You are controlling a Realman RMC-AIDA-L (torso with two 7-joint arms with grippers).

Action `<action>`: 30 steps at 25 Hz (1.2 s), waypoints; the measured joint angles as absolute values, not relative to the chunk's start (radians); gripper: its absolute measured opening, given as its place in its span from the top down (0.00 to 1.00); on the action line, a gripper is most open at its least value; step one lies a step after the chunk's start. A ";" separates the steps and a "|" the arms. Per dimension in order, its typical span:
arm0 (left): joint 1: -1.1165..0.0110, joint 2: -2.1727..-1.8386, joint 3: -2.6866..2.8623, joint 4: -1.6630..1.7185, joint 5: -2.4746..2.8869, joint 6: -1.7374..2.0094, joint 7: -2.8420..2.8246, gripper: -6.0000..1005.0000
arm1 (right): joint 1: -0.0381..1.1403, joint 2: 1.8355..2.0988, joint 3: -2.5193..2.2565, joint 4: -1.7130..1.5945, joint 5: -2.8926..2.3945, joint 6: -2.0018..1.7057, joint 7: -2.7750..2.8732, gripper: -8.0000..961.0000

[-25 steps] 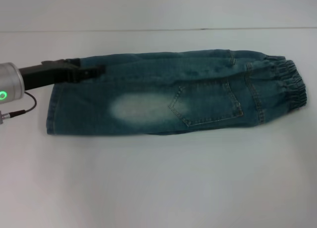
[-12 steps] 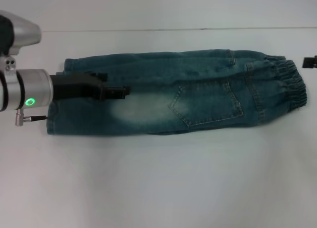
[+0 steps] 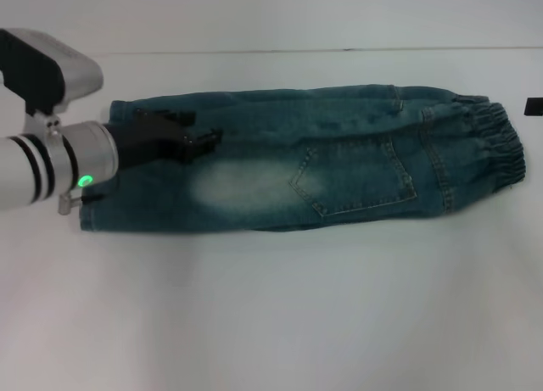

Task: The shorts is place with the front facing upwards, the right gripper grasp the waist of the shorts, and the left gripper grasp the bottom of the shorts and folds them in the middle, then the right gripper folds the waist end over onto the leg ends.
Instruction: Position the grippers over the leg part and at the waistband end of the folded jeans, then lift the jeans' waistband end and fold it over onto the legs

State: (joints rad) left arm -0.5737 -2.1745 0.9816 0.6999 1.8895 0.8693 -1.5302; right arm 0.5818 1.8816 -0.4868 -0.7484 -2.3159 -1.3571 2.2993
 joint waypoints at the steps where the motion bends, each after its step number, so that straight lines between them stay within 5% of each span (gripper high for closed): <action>1: -0.571 -2.175 0.998 0.686 1.856 0.851 -1.503 0.34 | 0.583 1.881 -0.492 -0.750 -2.326 -1.356 2.309 0.13; 10: -0.568 -2.175 1.086 0.608 1.585 0.808 -1.271 0.52 | 0.611 1.886 -0.566 -0.751 -2.392 -1.320 2.378 0.17; 13: -0.568 -2.175 1.126 0.598 1.542 0.811 -1.234 0.75 | 0.616 1.888 -0.576 -0.742 -2.392 -1.315 2.387 0.19; 18: -0.568 -2.175 1.153 0.596 1.527 0.819 -1.230 0.97 | 0.620 1.893 -0.591 -0.722 -2.404 -1.293 2.390 0.22; 30: -0.568 -2.175 1.164 0.592 1.525 0.822 -1.228 0.99 | 0.640 1.904 -0.666 -0.694 -2.406 -1.232 2.401 0.35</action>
